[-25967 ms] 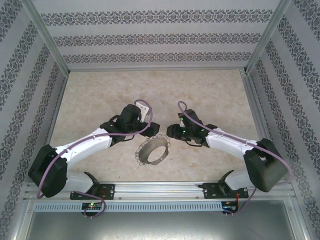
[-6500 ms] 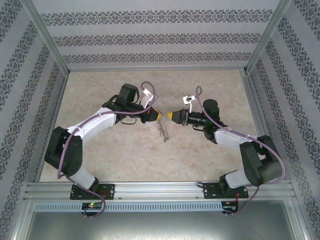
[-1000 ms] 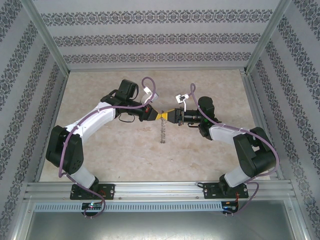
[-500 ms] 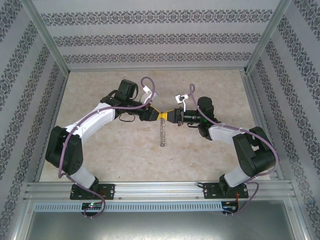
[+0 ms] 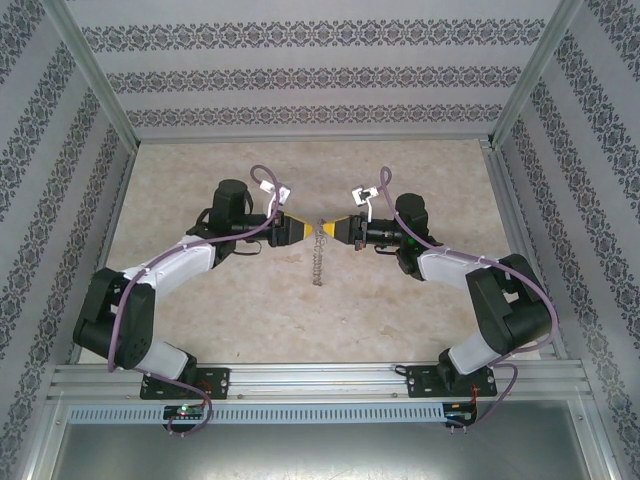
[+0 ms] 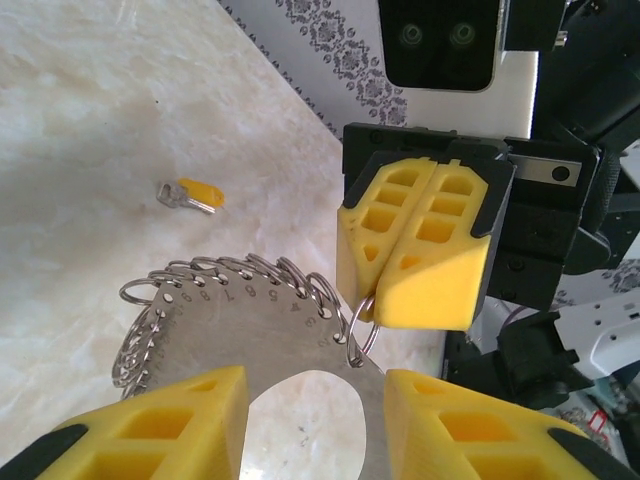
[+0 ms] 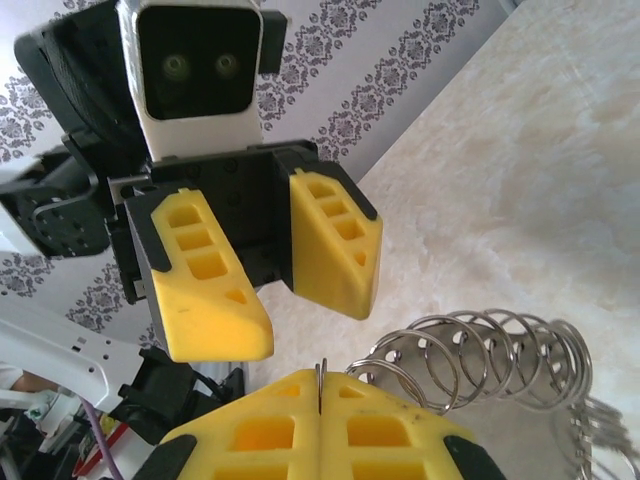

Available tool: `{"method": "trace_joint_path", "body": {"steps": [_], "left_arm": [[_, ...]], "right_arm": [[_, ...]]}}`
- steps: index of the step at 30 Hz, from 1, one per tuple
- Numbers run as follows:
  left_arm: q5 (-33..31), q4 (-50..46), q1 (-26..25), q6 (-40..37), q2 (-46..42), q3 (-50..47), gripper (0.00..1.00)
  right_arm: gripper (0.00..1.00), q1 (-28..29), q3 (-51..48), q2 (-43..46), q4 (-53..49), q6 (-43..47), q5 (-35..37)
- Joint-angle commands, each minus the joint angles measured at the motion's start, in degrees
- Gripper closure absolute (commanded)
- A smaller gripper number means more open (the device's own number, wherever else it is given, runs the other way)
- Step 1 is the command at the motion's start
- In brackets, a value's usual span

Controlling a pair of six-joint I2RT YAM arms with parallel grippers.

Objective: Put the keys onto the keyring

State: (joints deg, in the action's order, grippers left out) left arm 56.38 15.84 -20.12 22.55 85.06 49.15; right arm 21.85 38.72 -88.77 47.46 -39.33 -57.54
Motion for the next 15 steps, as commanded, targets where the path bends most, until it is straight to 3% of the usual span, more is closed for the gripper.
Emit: {"method": "trace_joint_path", "body": {"steps": [1,5,15], "left_arm": [[1.9,15.3,0.5,9.2,1.2,-1.7,0.61],[3.4,22.5,0.4,14.2,2.9,-2.4,0.63],[4.8,26.2,-1.5,16.6,5.4,-3.0,0.65]], "right_arm": [[1.0,-0.8,0.2,2.1,4.1,-0.5,0.6],[1.0,-0.8,0.4,1.9,4.2,-0.8,0.6],[1.0,-0.7,0.7,1.4,4.6,-0.9,1.2]]}}
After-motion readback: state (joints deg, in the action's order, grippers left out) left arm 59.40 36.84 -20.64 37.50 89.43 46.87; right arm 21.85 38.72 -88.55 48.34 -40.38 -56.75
